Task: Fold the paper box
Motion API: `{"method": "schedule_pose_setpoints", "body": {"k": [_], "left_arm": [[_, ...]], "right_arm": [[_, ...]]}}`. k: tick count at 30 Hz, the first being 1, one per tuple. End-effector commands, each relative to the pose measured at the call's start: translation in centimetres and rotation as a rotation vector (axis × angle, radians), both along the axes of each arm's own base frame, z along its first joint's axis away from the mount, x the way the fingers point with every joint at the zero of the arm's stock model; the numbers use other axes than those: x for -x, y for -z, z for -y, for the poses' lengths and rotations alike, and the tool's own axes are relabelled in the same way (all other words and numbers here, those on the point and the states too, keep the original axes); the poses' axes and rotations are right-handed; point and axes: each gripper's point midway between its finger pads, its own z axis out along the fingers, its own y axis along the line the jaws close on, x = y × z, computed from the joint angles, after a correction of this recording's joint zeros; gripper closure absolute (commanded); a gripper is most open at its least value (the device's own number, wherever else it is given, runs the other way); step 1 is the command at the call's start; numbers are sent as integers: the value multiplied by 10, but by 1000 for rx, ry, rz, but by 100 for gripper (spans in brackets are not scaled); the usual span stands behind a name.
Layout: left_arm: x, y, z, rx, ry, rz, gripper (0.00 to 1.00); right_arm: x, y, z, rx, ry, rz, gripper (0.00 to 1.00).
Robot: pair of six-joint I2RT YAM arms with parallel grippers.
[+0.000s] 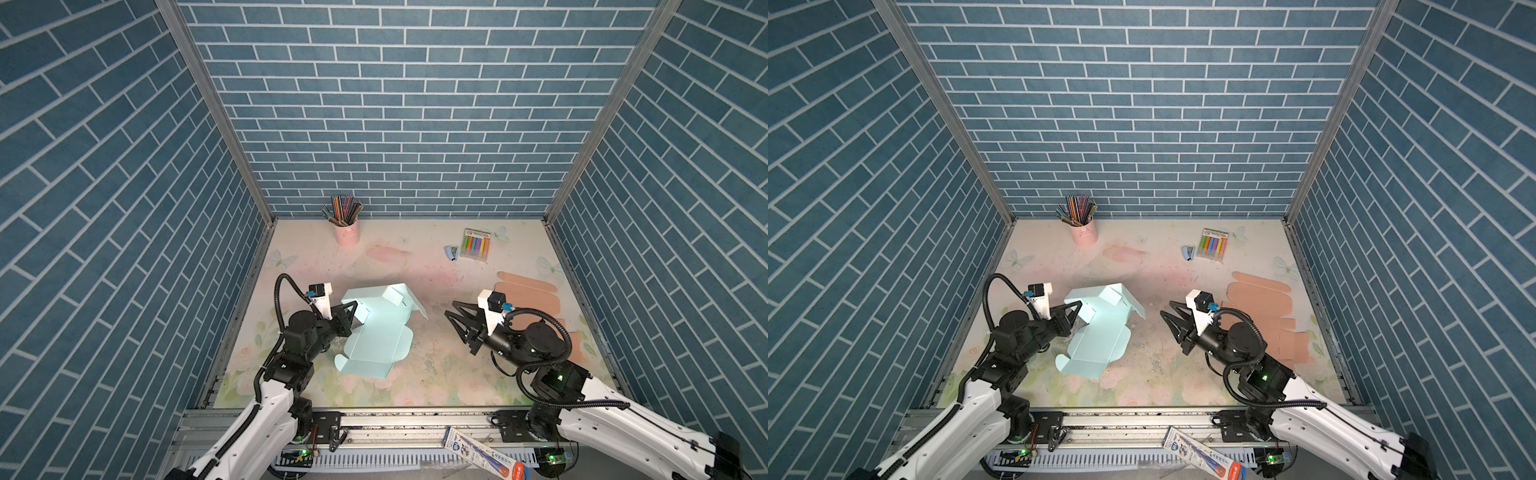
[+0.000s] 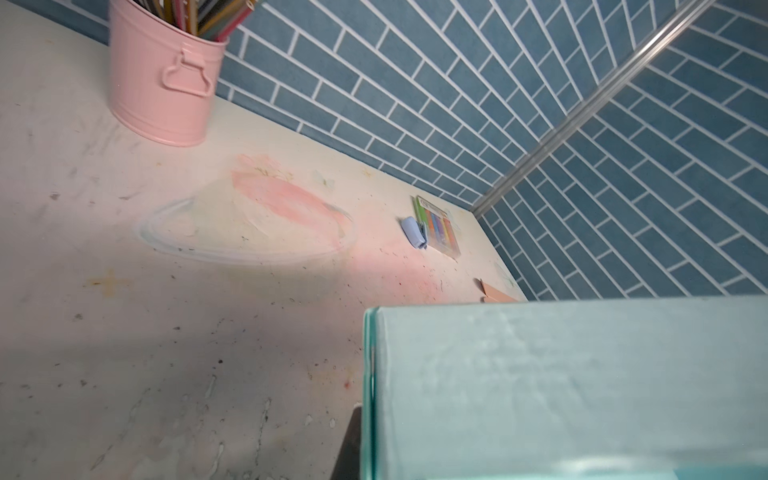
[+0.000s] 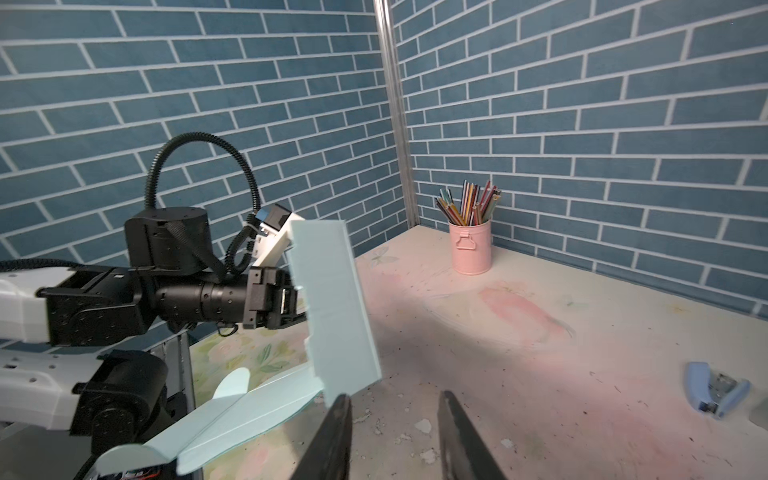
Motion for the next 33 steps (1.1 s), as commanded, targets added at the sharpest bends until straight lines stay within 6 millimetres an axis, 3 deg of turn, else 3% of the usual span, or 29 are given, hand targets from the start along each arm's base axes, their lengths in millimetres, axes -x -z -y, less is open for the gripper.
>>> {"method": "schedule_pose_setpoints", "body": {"k": [1,6,9,17,24,28,33], "left_arm": [[4,-9,14,-10,101,29,100],[5,-6,17,-17,122,13,100],[7,-6,21,-15,137,12,100],[8,0,31,-26,169,-8,100],[8,2,35,-36,172,-13,100],[6,6,33,-48,155,-24,100],[1,19,23,-87,88,-65,100]], "right_arm": [[4,-2,-8,7,-89,-19,57],[15,0,-36,53,-249,-22,50],[22,5,-47,68,-331,-37,41],[22,11,-58,73,-368,-47,41],[19,27,-73,122,-378,-86,48],[14,28,-77,150,-336,-71,53],[0,32,-84,197,-202,-74,48]]}}
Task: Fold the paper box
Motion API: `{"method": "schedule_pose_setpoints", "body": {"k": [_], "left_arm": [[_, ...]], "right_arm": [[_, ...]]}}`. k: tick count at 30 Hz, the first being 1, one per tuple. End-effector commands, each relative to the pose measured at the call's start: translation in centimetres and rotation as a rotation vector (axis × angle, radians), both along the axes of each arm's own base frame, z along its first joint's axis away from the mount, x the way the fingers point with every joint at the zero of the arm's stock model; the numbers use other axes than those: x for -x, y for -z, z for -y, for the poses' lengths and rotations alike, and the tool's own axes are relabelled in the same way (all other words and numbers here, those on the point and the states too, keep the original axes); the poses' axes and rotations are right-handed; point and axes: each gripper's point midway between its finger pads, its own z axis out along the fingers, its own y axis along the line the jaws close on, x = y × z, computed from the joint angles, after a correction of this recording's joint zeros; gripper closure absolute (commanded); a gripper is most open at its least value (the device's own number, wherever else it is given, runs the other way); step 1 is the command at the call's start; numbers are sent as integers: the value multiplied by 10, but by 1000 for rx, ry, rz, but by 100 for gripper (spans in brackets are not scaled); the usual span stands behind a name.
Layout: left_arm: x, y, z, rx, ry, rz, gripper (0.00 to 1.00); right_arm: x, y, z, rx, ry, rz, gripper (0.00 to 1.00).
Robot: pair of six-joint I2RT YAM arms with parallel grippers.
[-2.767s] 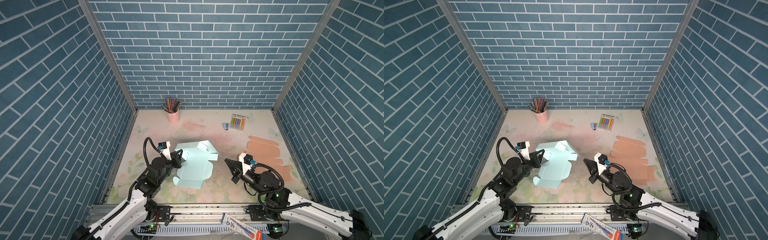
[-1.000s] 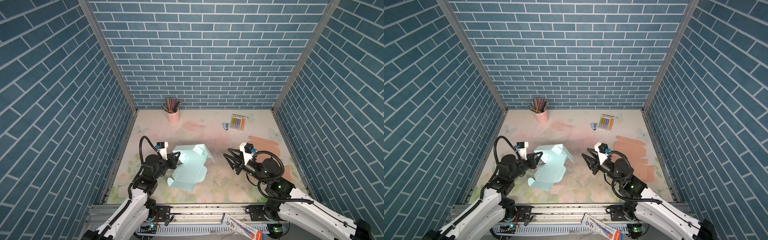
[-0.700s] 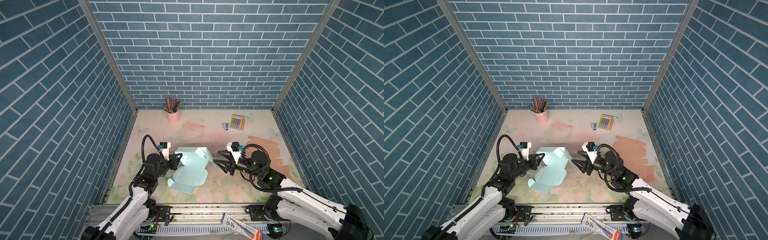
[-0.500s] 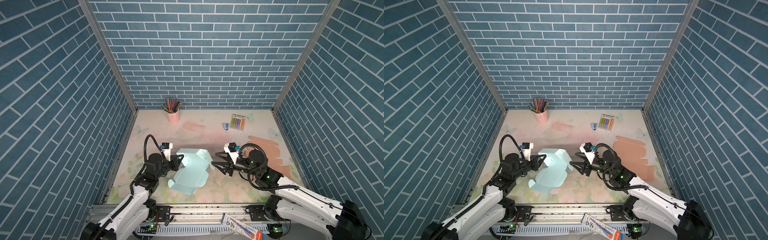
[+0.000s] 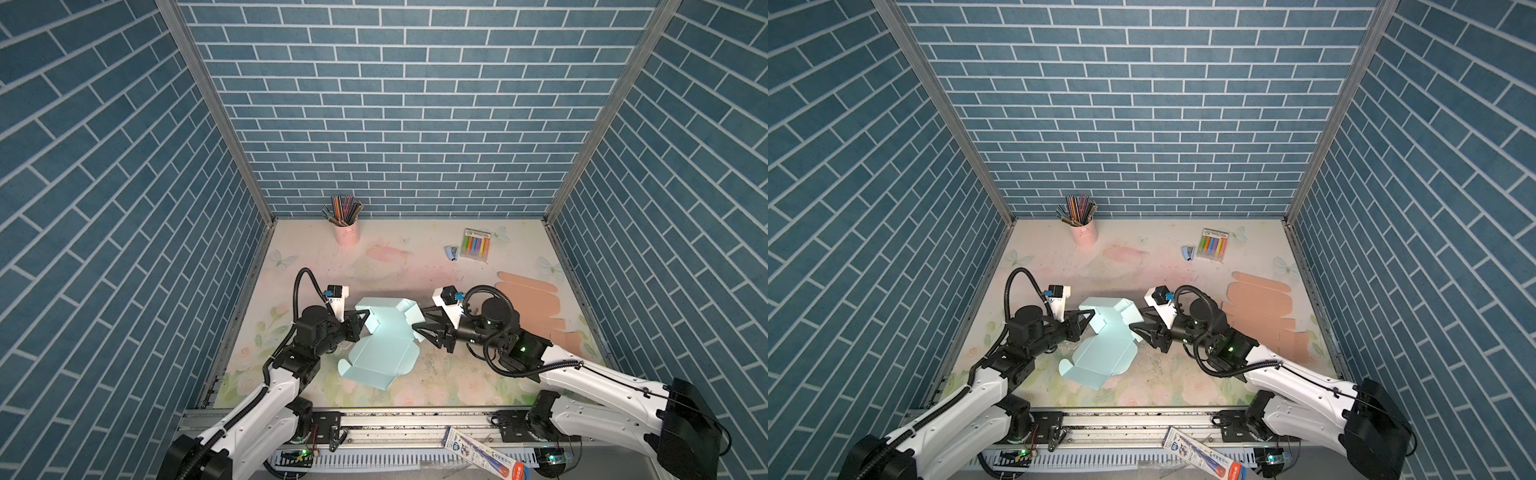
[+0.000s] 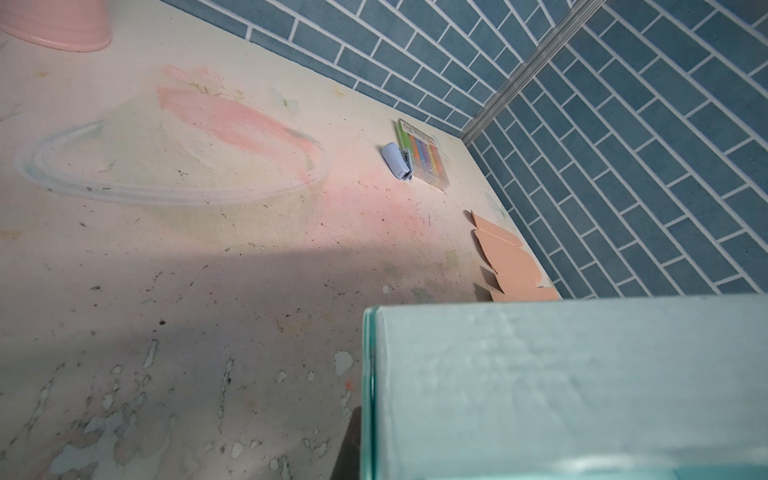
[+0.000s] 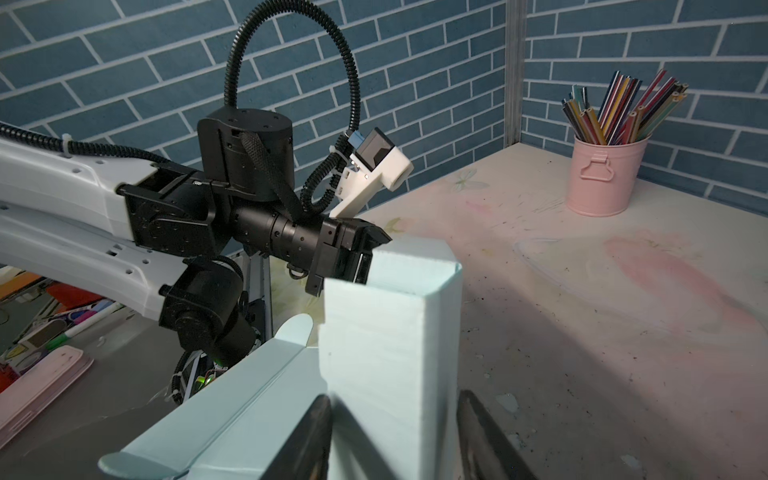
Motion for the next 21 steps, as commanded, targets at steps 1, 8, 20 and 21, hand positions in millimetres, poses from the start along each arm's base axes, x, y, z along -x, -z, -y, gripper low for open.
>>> {"method": "schedule_pose_setpoints", "body": {"k": [1,8,20,21], "left_arm": [[-7,-7,-4,-20,-39,19,100],[-10,-2,-8,-41,-66,7,100],[-7,-16,6,-7,28,74,100],[-5,-17,8,-2,42,79,100]], "right_arm": [[-18,-1,-4,57,120,51,48],[-12,6,-18,42,91,-6,53],[4,-2,14,12,33,22,42],[-1,-3,24,-10,46,-1,43]]}}
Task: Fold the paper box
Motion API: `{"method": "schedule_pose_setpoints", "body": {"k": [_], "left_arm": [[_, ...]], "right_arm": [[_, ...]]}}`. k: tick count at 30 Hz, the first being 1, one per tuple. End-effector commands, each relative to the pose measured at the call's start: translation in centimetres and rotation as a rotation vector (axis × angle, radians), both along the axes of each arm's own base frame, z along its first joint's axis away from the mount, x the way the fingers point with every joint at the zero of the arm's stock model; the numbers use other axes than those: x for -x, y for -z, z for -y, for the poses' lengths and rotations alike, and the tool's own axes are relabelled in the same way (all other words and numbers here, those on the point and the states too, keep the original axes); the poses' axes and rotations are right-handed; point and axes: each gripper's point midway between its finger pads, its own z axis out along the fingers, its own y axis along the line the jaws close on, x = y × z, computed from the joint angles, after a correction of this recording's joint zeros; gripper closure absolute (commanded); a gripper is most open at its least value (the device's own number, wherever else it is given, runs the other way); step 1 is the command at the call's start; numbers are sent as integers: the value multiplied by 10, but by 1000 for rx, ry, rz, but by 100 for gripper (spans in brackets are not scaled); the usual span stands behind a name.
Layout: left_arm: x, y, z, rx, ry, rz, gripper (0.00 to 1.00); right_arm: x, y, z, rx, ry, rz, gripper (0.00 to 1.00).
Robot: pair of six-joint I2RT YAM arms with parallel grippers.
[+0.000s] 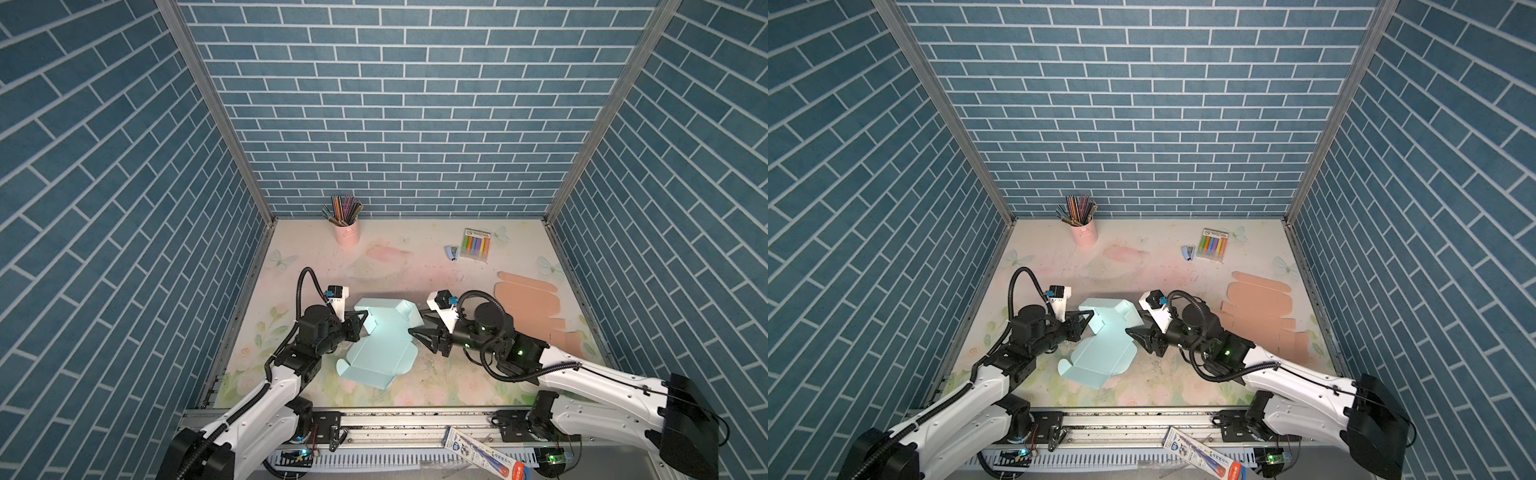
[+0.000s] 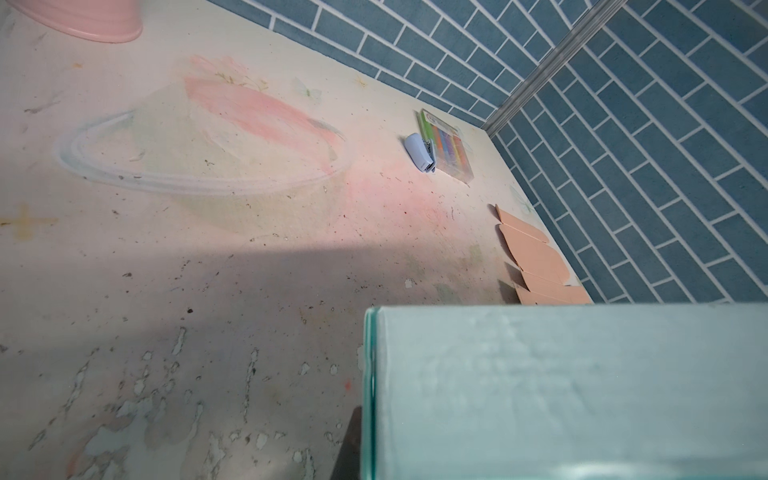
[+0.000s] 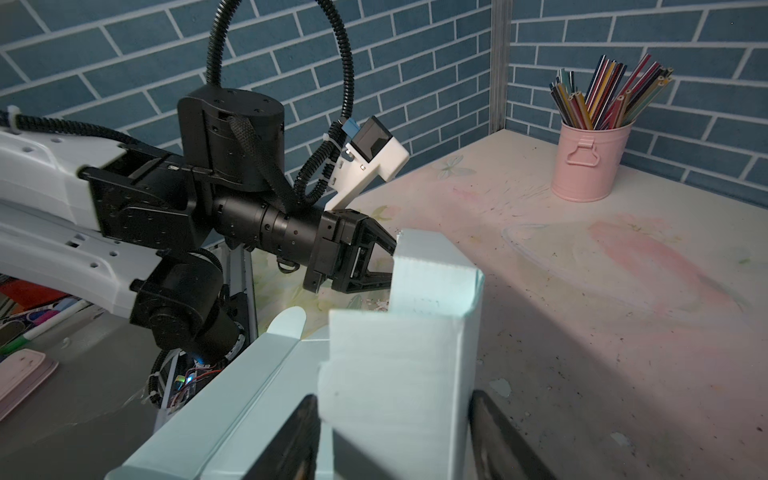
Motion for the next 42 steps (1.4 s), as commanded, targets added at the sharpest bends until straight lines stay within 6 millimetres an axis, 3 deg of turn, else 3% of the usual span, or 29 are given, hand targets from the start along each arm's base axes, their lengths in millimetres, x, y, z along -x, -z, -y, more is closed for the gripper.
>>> {"method": "schedule_pose_setpoints", "body": {"k": [1,4,15,17,20,23,34,42], "left_arm": [[-2,-27,12,39,64,92,100],[3,-36,20,66,112,121,100],[5,-32,28,66,139,104,100],[5,-33,28,67,138,106,100],[6,-34,27,69,137,112,100],[6,-35,28,70,138,112,100],[8,-34,29,64,142,112,100],[7,-31,30,61,142,104,100]], "right_arm": [[-9,-11,26,-65,16,-23,44],[-5,-24,43,-143,-18,-22,46],[49,-53,54,-257,-246,83,43],[44,-53,58,-266,-204,85,43],[18,-36,60,-214,-90,29,46],[1,-22,58,-181,-65,-45,55],[17,-25,34,-179,-221,-42,48],[25,-15,16,-152,-281,-64,54]]}}
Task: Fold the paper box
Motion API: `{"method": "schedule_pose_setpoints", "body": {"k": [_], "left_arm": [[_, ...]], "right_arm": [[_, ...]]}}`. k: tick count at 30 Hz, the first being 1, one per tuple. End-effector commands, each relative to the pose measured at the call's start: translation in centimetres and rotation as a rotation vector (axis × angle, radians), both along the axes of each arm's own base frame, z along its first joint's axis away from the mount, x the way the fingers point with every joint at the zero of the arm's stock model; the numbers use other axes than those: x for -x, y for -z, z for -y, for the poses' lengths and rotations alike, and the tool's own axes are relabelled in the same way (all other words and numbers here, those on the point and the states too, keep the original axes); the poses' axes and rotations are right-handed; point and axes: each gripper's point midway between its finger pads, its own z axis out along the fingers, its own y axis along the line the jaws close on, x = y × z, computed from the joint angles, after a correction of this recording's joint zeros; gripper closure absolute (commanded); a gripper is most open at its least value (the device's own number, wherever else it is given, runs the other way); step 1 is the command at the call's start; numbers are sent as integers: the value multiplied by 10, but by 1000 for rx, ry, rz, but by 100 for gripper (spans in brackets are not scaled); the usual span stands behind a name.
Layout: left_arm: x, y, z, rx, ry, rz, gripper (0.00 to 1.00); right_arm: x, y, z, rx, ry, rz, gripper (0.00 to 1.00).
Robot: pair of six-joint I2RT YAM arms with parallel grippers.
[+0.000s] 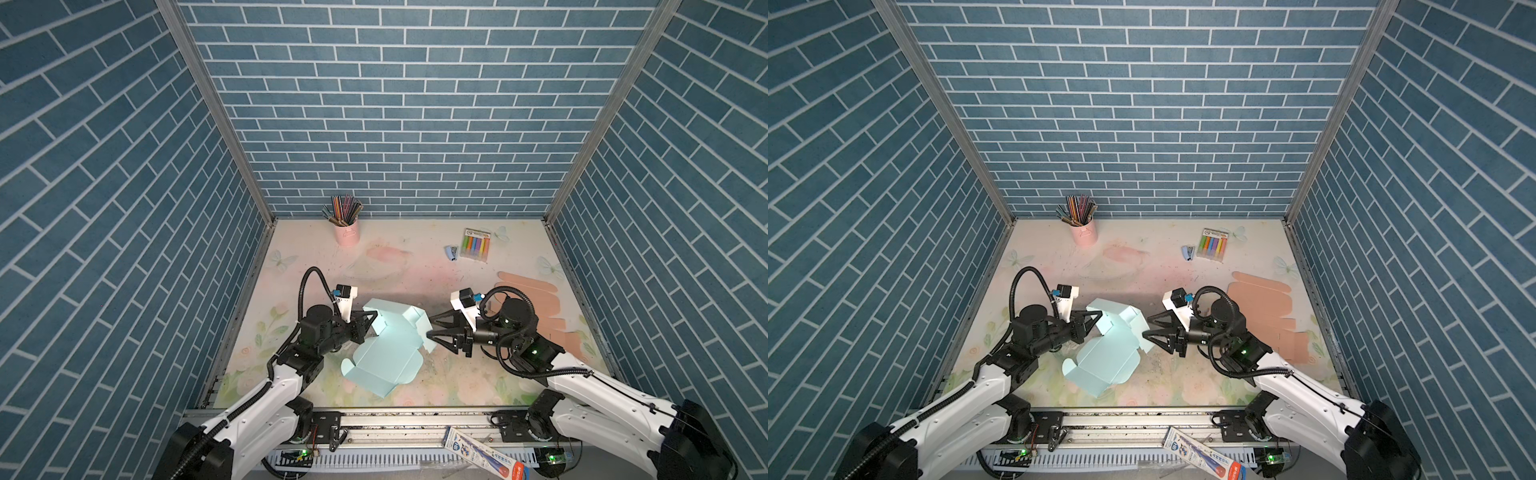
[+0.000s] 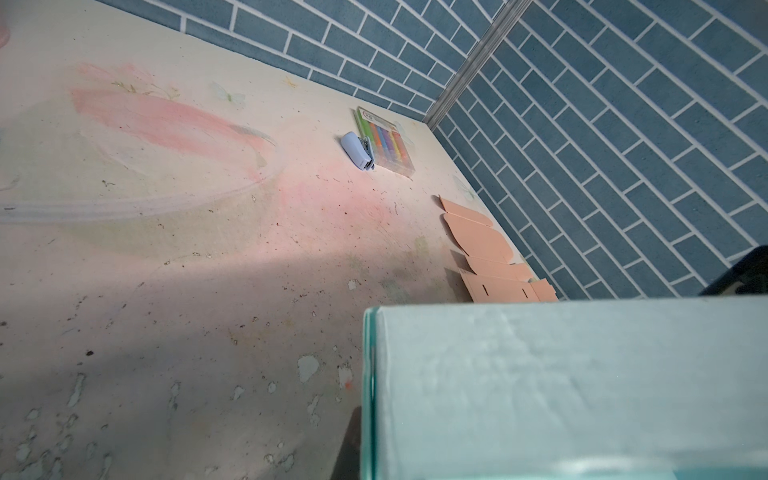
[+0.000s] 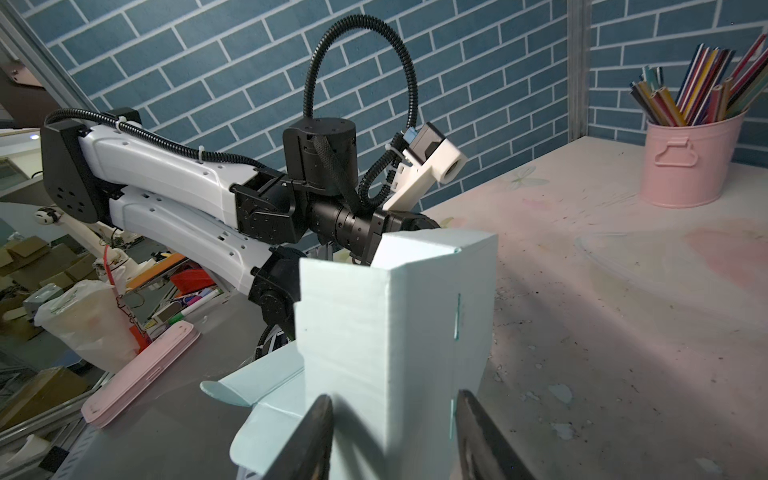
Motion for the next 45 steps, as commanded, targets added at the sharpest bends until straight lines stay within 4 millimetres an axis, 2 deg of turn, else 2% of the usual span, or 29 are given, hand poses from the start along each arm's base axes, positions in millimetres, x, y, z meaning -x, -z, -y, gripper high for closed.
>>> {"method": "schedule_pose_setpoints", "body": {"k": [1,10,15,18,23,28,39,45], "left_arm": [[-4,-15,4,12,8,51,100],[-9,-6,-5,-26,-50,25,100],[-11,-4,-9,-34,-76,18,100],[-13,-2,-13,-45,-104,11,100],[-17,10,-24,-74,-174,-18,100],[-17,14,-29,-76,-208,-27,100],[-19,15,-45,-26,-320,-30,100],[-20,15,-39,-52,-331,-26,100]], "right_arm": [[4,-16,-8,-34,-40,45,56],[-1,-21,-17,-43,15,58,67],[-6,-12,-30,0,75,49,71],[-21,0,-37,73,171,41,70],[-35,15,-54,200,297,64,60],[-44,31,-68,282,368,60,61],[-69,69,-70,562,628,131,60],[-86,73,-59,622,769,145,66]]}}
